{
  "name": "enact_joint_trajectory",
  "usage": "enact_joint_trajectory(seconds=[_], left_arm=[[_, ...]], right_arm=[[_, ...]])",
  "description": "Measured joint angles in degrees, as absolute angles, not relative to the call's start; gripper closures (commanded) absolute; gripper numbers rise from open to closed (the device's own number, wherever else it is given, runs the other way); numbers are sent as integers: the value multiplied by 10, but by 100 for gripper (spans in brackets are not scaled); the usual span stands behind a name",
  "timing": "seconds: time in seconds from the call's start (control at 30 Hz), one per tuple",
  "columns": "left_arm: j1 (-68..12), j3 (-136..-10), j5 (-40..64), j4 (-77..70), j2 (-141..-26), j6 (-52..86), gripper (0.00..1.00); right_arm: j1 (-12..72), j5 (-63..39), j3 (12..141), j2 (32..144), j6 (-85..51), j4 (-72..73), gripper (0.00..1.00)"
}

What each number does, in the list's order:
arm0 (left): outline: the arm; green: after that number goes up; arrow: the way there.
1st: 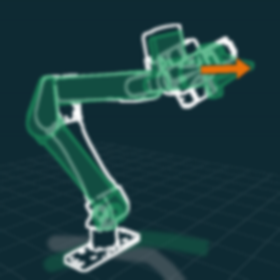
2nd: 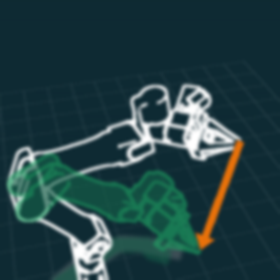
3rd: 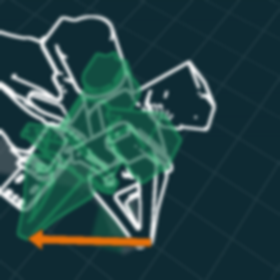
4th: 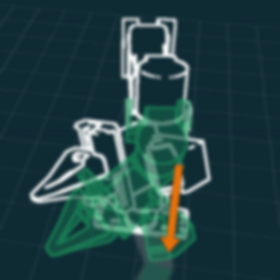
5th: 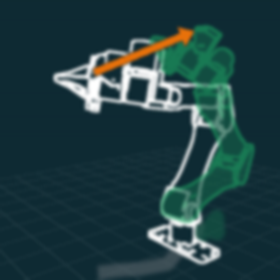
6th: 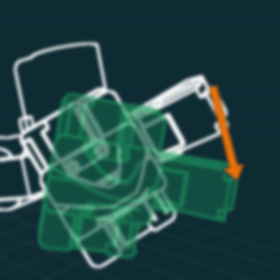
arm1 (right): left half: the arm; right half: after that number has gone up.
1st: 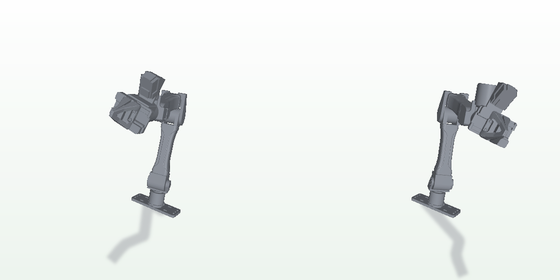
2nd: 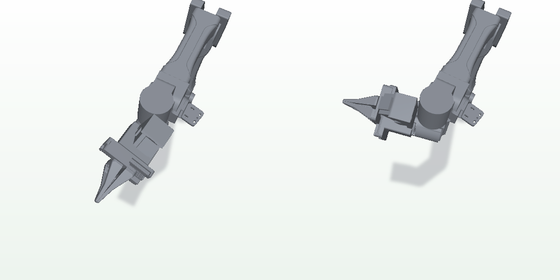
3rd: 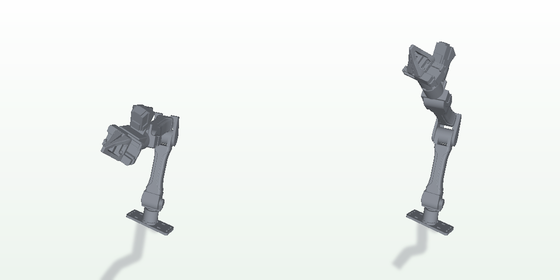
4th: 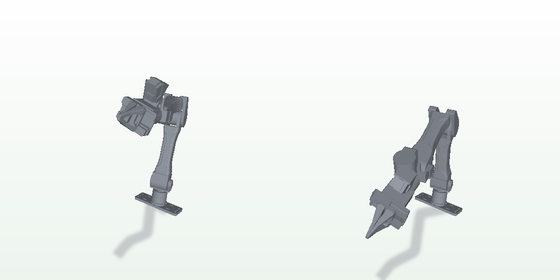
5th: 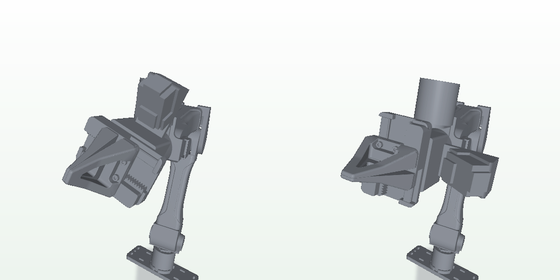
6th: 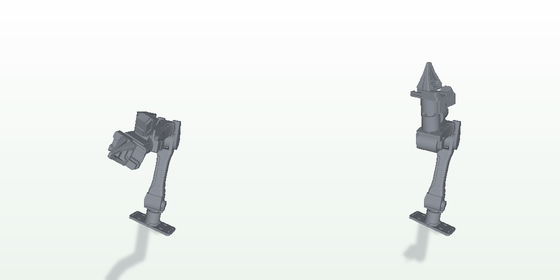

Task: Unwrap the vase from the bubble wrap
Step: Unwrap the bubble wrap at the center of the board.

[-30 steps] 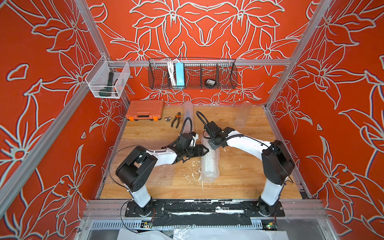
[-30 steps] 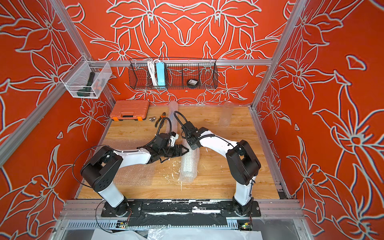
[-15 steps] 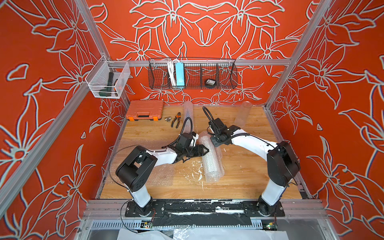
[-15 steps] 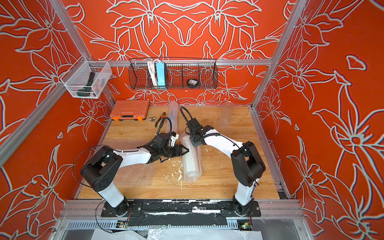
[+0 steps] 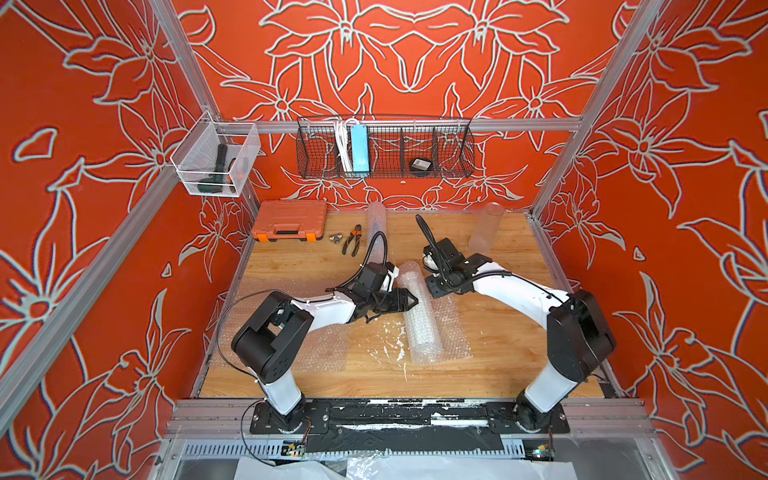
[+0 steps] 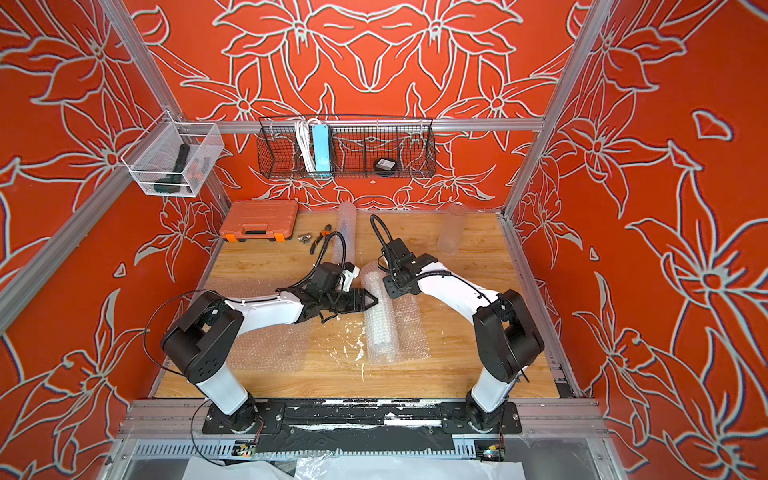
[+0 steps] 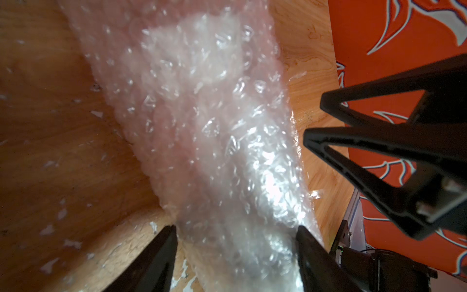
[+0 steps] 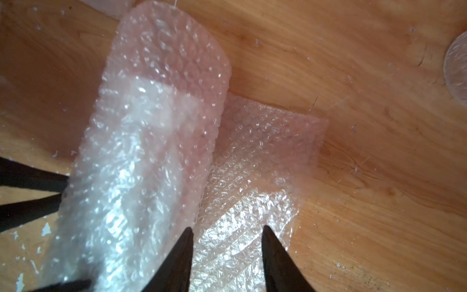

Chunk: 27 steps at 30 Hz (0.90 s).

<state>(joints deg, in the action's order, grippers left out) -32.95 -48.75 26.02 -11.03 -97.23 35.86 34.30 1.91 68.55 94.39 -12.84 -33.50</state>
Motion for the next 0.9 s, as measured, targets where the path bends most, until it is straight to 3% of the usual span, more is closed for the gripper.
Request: enact_joint_trajectory(seconds=[0.43,0.9], left_arm=[[-329,-490,260,-106,-972,353,29],[-329,-495,260,-96,-972,345,30]], right_arm=[[200,-135,547,866,-145,-307,52],[170,-249,495,902,-161,-247,54]])
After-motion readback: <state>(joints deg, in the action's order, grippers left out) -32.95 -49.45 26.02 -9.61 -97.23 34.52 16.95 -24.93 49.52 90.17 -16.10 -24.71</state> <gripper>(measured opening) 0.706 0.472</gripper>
